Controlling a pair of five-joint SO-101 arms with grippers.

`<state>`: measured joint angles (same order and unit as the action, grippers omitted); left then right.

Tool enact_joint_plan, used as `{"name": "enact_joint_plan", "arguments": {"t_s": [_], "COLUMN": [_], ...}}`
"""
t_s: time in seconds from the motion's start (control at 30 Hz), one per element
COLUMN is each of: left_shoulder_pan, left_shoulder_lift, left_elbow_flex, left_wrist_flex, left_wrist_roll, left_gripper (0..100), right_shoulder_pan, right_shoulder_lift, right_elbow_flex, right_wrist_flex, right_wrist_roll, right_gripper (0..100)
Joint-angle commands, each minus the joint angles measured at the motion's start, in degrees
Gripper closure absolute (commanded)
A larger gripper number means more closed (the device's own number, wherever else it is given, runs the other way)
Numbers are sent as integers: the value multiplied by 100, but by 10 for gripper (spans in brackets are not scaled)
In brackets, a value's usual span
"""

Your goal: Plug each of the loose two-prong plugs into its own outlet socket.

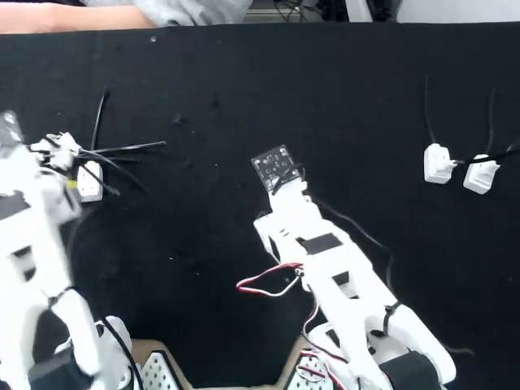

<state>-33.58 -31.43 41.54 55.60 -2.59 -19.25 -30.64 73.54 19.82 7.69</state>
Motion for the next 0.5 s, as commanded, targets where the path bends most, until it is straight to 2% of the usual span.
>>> {"name": "enact_joint_plan", "arguments": {"t_s": [0.0, 0.1, 0.17, 0.47], "left_shoulder_pan": [-523, -716, -822, -1015], "left_shoulder_lift": [598, 1495, 2163, 4765], "left_elbow_flex": [-1692, -2475, -2985, -4901], "left_wrist_flex": [554, 624, 607, 615], "left_wrist_roll": [-413, -378, -308, 1160], "left_gripper": [770, 706, 701, 701], "right_shoulder_pan": [-70, -70, -70, -70], "right_shoulder_lift": [-207, -207, -207, -207], "right_elbow_flex": [4, 4, 4, 13], "right_wrist_flex": [-202, -202, -202, -202], "right_wrist_roll": [18, 18, 18, 18], "right_gripper": [776, 776, 776, 776]}}
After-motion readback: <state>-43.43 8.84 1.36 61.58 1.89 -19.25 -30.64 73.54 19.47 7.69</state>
